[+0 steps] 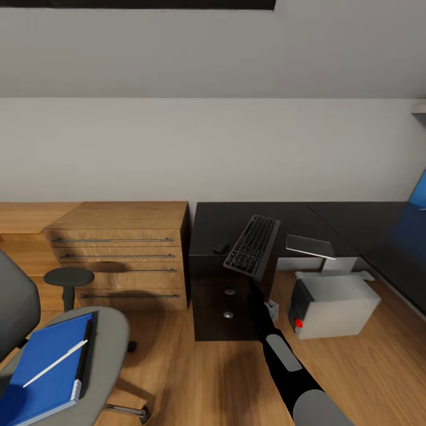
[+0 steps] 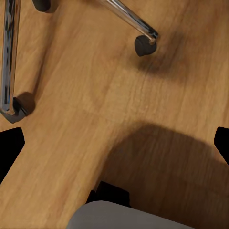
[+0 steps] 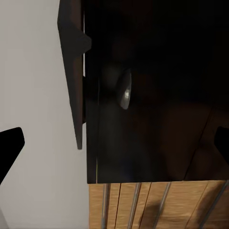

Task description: In the bedroom, organize the workspace by keeping the computer under the desk, ensuring the monitor is on the desk, placing the keyboard on the desk next to the monitor, placing the mouse on the desk next to the keyboard, moving the folder from the swivel chair onto the desk next to the mouse, stacking the notebook on top of the folder with the pen on top of the notebook, and positioning the swivel chair next to the desk.

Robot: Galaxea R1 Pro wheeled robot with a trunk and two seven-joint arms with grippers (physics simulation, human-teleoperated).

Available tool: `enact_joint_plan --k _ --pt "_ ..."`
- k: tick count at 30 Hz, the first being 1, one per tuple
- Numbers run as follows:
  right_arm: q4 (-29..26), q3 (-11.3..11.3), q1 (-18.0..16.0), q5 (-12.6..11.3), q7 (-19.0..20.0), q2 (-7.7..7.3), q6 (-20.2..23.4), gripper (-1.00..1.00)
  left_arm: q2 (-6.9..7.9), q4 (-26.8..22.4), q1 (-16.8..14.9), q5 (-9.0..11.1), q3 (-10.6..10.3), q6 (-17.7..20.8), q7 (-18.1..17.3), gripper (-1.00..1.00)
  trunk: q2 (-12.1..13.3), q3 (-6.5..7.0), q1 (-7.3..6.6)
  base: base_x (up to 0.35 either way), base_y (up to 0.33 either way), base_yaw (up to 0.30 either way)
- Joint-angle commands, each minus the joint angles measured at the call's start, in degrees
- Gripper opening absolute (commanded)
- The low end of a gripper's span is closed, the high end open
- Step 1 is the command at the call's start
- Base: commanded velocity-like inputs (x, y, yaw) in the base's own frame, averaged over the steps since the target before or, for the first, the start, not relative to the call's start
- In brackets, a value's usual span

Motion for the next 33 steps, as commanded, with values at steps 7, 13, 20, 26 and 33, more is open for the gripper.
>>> enact_joint_plan --k 7,13,20,26,33 --pt "0.09 0.30 -0.04 -0.38 0.25 -0.03 -0.17 1.00 0.01 0.07 -0.04 0.23 0.40 -0.10 -0.60 1.00 -0.02 -0.05 -0.01 0.161 0.097 0.000" --pt "0.12 0.33 -0.04 -0.37 0.25 -0.03 -0.17 1.00 0.00 0.07 -0.04 0.23 0.38 -0.08 -0.60 1.00 -0.02 -0.05 -0.01 0.066 0.033 0.000" --pt "0.06 0.27 -0.04 -0.38 0.25 -0.03 -0.16 1.00 0.00 0.06 -0.04 0.23 0.36 -0.05 -0.60 1.00 -0.02 -0.05 -0.01 0.011 0.005 0.000" --pt "0.04 0.26 -0.04 -0.44 0.30 -0.03 -0.16 1.00 0.01 0.05 -0.04 0.23 0.37 -0.04 -0.60 1.00 -0.02 -0.05 -0.01 0.001 0.001 0.000" --pt "0.04 0.20 -0.04 -0.47 0.33 -0.03 -0.16 1.00 0.01 0.04 -0.04 0.23 0.36 -0.04 -0.60 1.00 -0.02 -0.05 -0.01 0.000 0.000 0.000"
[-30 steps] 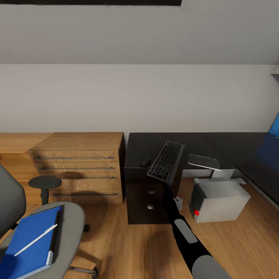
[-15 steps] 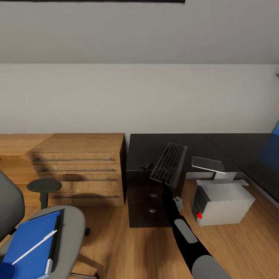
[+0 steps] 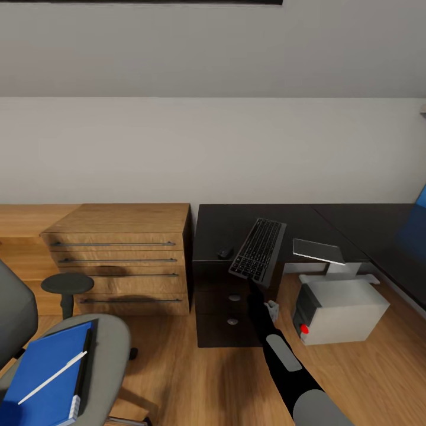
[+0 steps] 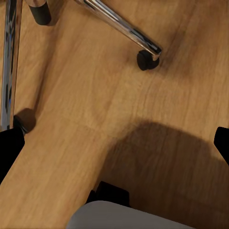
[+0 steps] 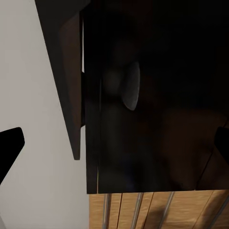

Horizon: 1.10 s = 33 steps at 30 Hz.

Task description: In the bedroom, organize the workspace by keeping the computer under the desk, ensuring the monitor is on the desk, placing the keyboard on the desk next to the monitor, placing the mouse on the desk next to the keyboard, moving the folder from the swivel chair onto the desk next to the mouse, stacking the notebook on top of the folder with the pen on top of the notebook, and positioning the swivel chair next to the desk.

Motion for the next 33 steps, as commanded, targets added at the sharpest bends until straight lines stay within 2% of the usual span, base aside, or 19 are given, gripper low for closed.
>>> enact_joint_plan --k 1,33 --pt "0.05 0.18 -0.04 -0.46 0.21 -0.02 -0.25 1.00 0.01 0.05 -0.04 0.22 0.45 -0.04 -0.60 1.00 -0.02 -0.05 -0.01 0.000 0.000 0.000" --pt "0.06 0.06 -0.04 -0.51 0.22 -0.19 -0.25 1.00 0.01 0.09 -0.04 0.22 0.45 -0.04 -0.60 1.00 -0.02 -0.05 -0.01 0.000 0.000 0.000"
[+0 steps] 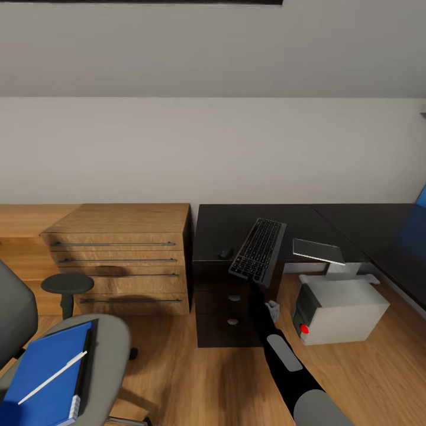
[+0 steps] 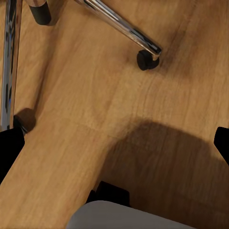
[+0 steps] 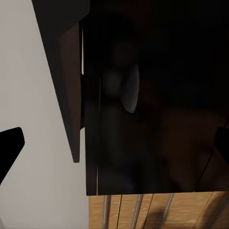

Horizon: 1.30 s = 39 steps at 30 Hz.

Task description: In the bedroom, organize the workspace by keeping the computer under the desk, ensuring the monitor is on the desk, placing the keyboard on the desk next to the monitor, placing the mouse on the desk next to the keyboard, moving the folder from the swivel chair onto the desk next to the mouse, stacking the notebook on top of the folder with the pen on top of the notebook, and positioning the swivel chair next to the desk.

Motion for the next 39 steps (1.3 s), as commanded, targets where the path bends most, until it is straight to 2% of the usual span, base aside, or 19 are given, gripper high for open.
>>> enact_joint_plan --k 1,39 --pt "0.05 0.17 -0.04 -0.45 0.21 -0.01 -0.23 1.00 0.01 0.06 -0.04 0.22 0.45 -0.04 -0.60 1.00 -0.02 -0.05 -0.01 0.000 0.000 0.000" --pt "0.07 0.08 -0.04 -0.47 0.30 0.05 -0.31 1.00 0.01 0.06 -0.04 0.22 0.45 -0.04 -0.60 1.00 -0.02 -0.05 -0.01 0.022 0.000 0.000"
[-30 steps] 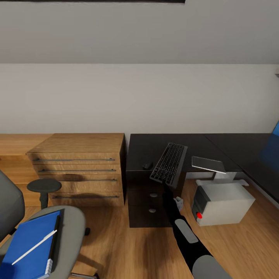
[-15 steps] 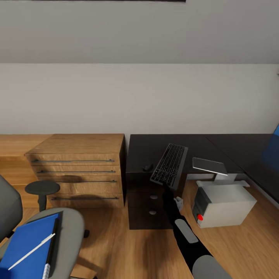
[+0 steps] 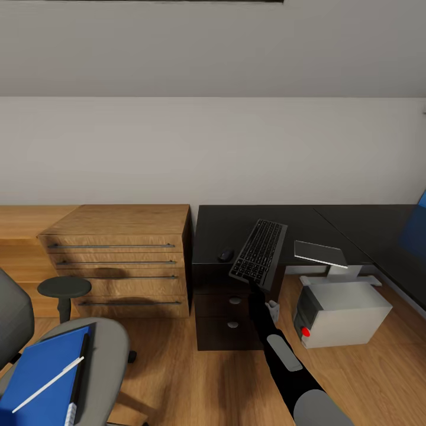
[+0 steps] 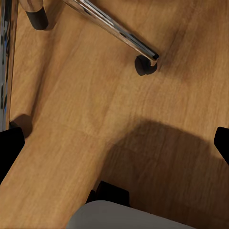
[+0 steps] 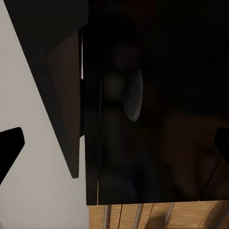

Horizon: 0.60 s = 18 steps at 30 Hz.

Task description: In the bedroom, organize the workspace by keeping the computer under the desk, ensuring the monitor is on the desk, placing the keyboard on the desk next to the monitor, placing the mouse on the desk next to the keyboard, moving the folder from the swivel chair onto the desk next to the mouse, stacking the notebook on top of the folder with the pen on top of the notebook, and positioning the swivel chair next to the desk.

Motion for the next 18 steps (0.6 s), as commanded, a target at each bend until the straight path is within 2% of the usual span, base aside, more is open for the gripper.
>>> enact_joint_plan --k 1,18 --pt "0.05 0.16 -0.04 -0.43 0.21 -0.01 -0.27 1.00 0.01 0.06 -0.04 0.22 0.45 -0.04 -0.60 1.00 -0.02 -0.05 -0.01 0.000 0.000 0.000" --pt "-0.44 0.33 -0.04 -0.38 0.27 0.03 -0.39 1.00 0.01 0.06 -0.04 0.22 0.45 -0.04 -0.60 1.00 -0.02 -0.05 -0.01 0.000 0.000 0.000"
